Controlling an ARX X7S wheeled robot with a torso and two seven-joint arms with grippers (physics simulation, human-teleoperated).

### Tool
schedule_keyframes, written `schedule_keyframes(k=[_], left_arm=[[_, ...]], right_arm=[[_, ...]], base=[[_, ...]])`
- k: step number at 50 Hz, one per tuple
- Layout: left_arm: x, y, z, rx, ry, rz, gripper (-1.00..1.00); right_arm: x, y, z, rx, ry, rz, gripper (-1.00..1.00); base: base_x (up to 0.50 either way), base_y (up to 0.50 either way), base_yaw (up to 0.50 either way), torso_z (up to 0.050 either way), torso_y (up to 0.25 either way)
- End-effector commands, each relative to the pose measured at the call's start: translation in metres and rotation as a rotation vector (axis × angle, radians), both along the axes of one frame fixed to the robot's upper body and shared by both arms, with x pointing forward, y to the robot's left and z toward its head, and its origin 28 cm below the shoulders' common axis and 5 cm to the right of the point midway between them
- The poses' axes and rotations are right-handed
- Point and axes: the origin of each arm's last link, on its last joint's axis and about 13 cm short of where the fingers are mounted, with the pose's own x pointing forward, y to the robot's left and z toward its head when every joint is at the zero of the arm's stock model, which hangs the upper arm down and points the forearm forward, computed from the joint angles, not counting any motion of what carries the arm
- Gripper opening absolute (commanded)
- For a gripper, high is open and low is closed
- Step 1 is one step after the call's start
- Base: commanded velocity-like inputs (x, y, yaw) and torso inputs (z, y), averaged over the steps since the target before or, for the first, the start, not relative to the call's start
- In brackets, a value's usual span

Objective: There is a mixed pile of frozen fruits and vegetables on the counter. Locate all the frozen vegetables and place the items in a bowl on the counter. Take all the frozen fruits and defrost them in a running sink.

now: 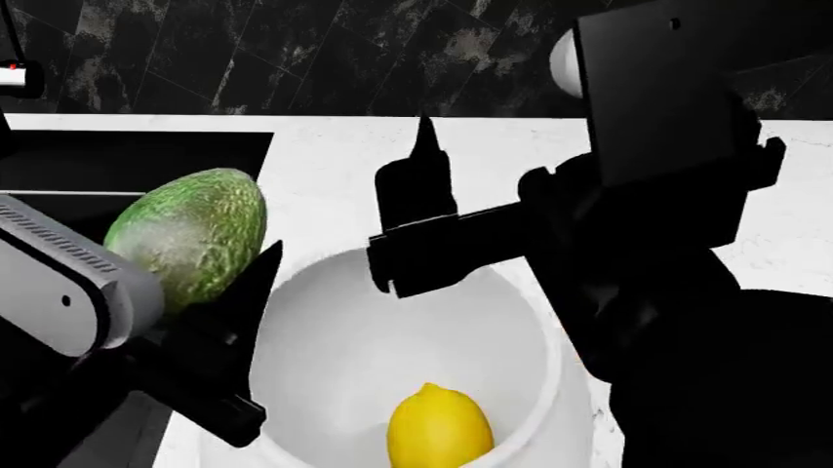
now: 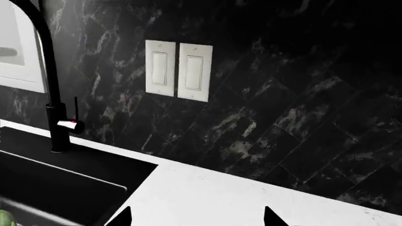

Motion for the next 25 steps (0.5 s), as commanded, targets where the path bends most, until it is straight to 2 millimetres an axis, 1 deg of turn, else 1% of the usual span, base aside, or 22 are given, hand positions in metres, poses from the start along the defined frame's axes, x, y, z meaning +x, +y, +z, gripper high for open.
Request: schedule_keyframes(k=[1, 6, 9, 11, 15, 25], left_arm=[[0.017, -0.031, 0.015, -0.006, 0.013, -0.180, -1.00], [0.027, -0.037, 0.011, -0.011, 0.035, -0.211, -1.00], [0.031, -0.044, 0.008, 0.003, 0.052, -0.246, -1.00], [0.033, -0.048, 0.004, 0.015, 0.067, -0.262, -1.00], [0.035, -0.052, -0.004, 0.022, 0.092, -0.280, -1.00], [0.035, -0.060, -0.011, 0.046, 0.122, -0.322, -1.00]], right_arm=[[0.004, -0.024, 0.010, -0.023, -0.025, -0.208, 1.00], [0.002, -0.026, 0.008, -0.022, -0.004, -0.218, 1.00], [0.003, -0.027, 0.013, 0.006, -0.021, -0.235, 1.00], [0.003, -0.026, 0.014, -0.005, -0.021, -0.231, 1.00], [0.003, -0.026, 0.013, -0.010, -0.016, -0.221, 1.00], [0.005, -0.025, 0.008, -0.008, -0.002, -0.213, 1.00]], base=[[0.00, 0.00, 0.00, 0.000, 0.000], [0.00, 0.00, 0.00, 0.000, 0.000], [0.00, 0.00, 0.00, 0.000, 0.000], [0.00, 0.00, 0.00, 0.000, 0.000], [0.00, 0.00, 0.00, 0.000, 0.000], [0.00, 0.00, 0.00, 0.000, 0.000]])
